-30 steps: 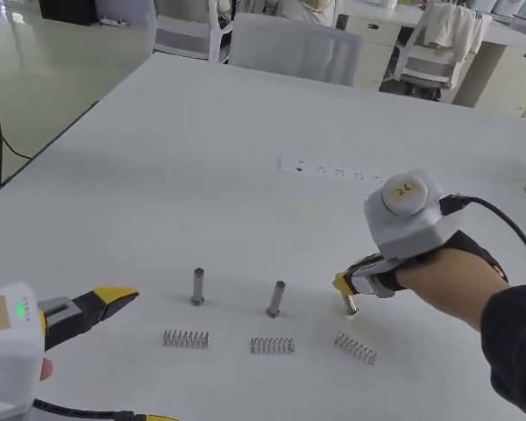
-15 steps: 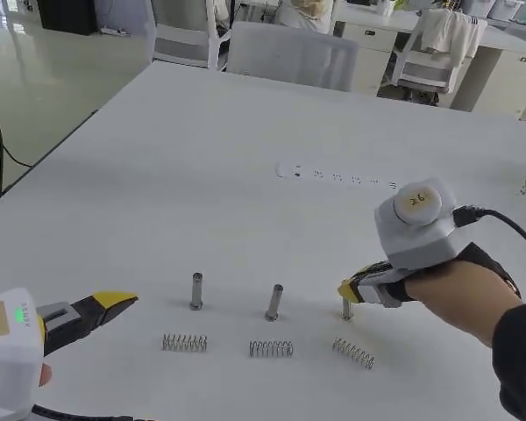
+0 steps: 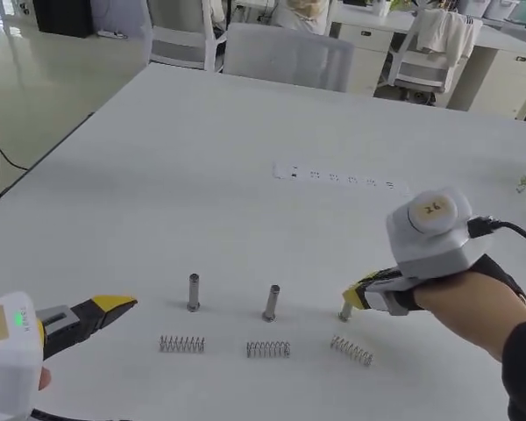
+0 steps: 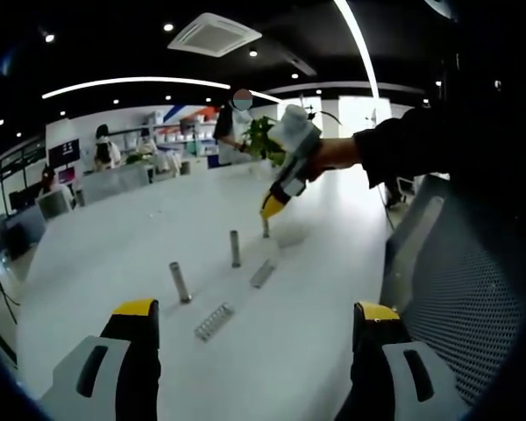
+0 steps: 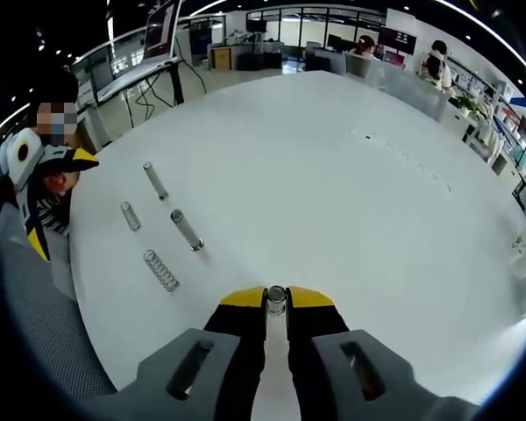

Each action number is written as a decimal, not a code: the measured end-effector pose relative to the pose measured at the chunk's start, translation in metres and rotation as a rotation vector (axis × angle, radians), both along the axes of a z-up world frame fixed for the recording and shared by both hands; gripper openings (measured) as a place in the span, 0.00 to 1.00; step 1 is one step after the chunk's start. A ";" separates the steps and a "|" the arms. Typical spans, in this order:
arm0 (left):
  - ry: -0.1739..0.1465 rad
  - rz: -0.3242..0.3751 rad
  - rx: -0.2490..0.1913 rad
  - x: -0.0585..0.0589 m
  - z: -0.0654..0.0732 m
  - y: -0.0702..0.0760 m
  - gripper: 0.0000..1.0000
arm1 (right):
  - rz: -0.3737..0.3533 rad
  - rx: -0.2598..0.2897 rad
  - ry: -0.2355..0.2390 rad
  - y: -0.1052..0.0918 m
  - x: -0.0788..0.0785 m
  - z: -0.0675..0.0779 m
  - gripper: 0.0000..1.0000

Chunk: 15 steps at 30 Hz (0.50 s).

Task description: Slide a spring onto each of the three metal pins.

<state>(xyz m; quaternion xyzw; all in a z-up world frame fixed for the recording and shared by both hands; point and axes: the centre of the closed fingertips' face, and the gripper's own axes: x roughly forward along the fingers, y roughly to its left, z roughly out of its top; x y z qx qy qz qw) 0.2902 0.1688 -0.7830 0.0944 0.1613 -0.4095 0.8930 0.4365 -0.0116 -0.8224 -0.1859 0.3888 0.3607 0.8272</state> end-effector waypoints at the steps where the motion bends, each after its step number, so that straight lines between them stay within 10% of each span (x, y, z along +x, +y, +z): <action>1: 0.001 -0.001 0.000 0.000 0.000 0.000 0.88 | 0.002 0.001 -0.001 0.000 0.000 0.000 0.05; 15: 0.006 -0.009 -0.002 0.000 -0.002 0.000 0.88 | 0.027 -0.022 0.003 -0.002 -0.005 -0.008 0.05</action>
